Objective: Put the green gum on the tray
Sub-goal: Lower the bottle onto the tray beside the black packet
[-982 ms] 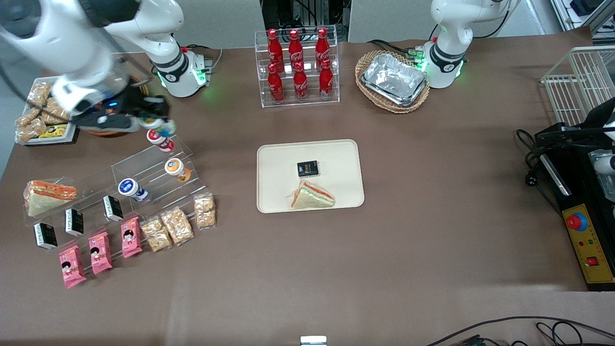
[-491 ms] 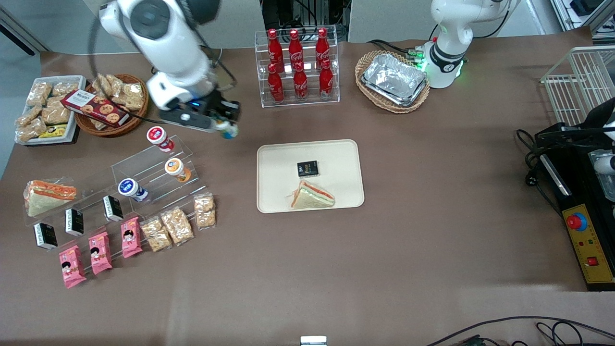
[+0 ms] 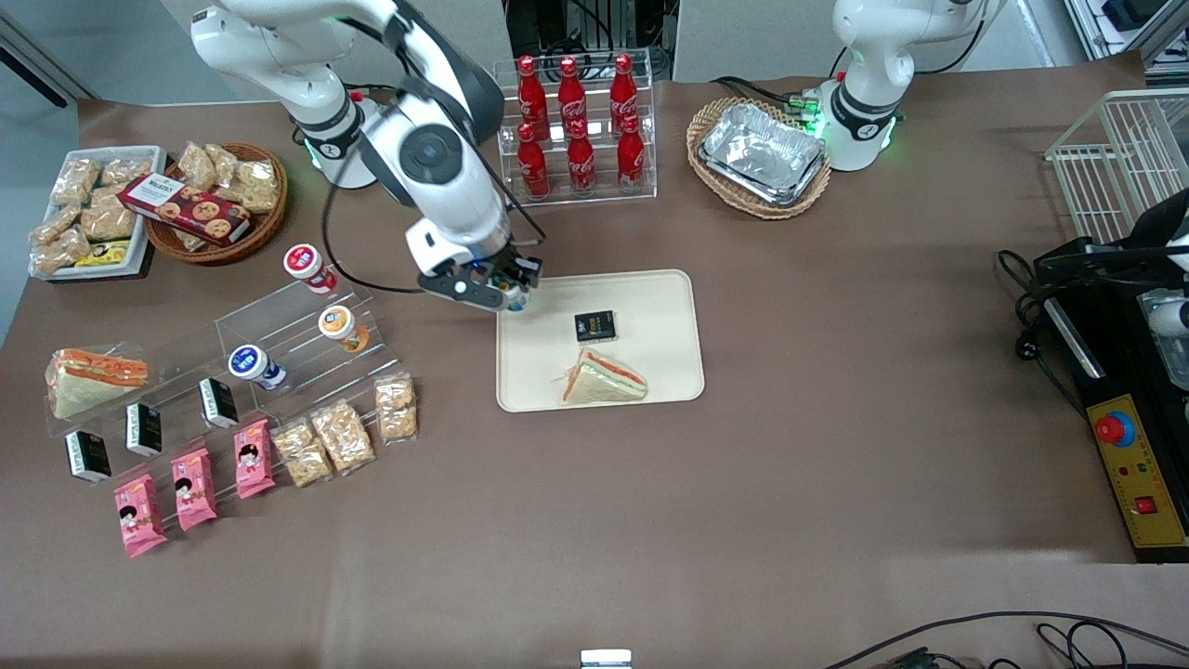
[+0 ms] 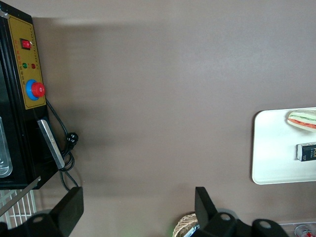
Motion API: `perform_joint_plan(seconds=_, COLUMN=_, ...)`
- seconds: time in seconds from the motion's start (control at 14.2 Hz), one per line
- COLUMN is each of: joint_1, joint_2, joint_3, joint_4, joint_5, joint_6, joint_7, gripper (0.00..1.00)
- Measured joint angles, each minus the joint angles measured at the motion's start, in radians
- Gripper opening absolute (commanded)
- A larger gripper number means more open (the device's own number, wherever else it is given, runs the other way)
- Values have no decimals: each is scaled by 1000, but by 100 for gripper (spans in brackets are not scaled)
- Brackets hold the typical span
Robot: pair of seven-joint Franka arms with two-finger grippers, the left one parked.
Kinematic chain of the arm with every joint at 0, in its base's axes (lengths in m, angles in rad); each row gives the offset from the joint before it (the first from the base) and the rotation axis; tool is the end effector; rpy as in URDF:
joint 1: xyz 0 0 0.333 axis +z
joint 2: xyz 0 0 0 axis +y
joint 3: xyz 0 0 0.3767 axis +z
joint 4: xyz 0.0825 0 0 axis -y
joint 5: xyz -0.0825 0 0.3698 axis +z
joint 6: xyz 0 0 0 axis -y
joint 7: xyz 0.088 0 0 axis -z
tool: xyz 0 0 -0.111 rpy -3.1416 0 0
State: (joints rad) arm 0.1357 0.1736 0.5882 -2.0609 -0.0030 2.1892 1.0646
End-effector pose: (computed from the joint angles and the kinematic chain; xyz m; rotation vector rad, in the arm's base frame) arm 0.4349 0.3668 0.4280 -3.0470 0.5311 0.1286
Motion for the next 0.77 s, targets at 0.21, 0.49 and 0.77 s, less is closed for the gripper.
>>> perform_joint_plan(seconds=0.21, joint_1=8, joint_2=77, joint_3=-1, joint_4=-37, joint_5=-29, joint_6=116, joint_7=13, gripper=0)
perform_joint_plan(seconds=0.49, joint_1=8, joint_2=147, joint_3=-5, joint_4=-91, joint_5=-101, joint_6=226, joint_7=38, gripper=0)
perform_joint_plan(seconds=0.77, joint_1=9, joint_2=224, joint_3=-5, joint_4=-93, joint_5=-306, joint_6=275, joint_7=217, gripper=0)
